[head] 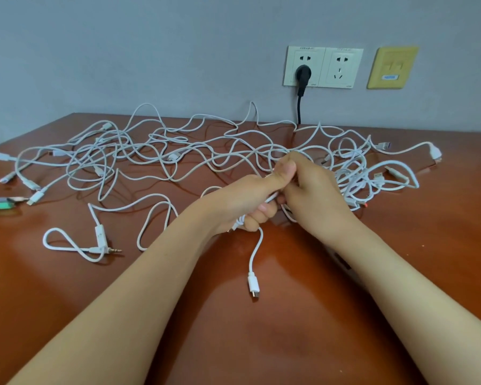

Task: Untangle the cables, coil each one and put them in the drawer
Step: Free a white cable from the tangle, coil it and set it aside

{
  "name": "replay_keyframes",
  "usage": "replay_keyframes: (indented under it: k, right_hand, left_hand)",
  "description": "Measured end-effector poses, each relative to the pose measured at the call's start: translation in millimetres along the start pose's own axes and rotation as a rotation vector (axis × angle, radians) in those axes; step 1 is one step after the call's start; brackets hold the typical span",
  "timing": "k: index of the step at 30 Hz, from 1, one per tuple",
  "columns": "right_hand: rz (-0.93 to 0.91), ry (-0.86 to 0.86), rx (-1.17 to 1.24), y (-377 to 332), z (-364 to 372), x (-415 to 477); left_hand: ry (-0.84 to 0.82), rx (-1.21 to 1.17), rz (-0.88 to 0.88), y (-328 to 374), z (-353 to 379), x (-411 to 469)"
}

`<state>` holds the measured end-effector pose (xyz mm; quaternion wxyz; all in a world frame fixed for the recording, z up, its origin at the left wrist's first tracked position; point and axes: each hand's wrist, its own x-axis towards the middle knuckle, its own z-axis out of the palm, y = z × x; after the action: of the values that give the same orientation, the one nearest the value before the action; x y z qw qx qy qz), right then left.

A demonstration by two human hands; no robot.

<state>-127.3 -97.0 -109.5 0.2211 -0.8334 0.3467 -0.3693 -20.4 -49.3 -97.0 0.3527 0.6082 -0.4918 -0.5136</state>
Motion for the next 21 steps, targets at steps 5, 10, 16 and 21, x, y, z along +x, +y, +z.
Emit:
replay_keyframes:
  k: [5,10,16,21]
  right_hand:
    - [0.025,0.008,0.198,2,-2,2]
    - [0.027,0.054,0.188,6,0,2]
    - [0.096,0.082,0.0,3,-5,1]
    - [0.06,0.038,-0.084,1,-5,0]
  left_hand:
    - [-0.084,-0.043,0.11,-5,-11,2]
    - [-0.05,-0.09,0.139,-5,-11,4]
    - [0.146,-0.387,0.174,1,-25,6]
    - [0.31,-0.417,0.193,-2,-37,7]
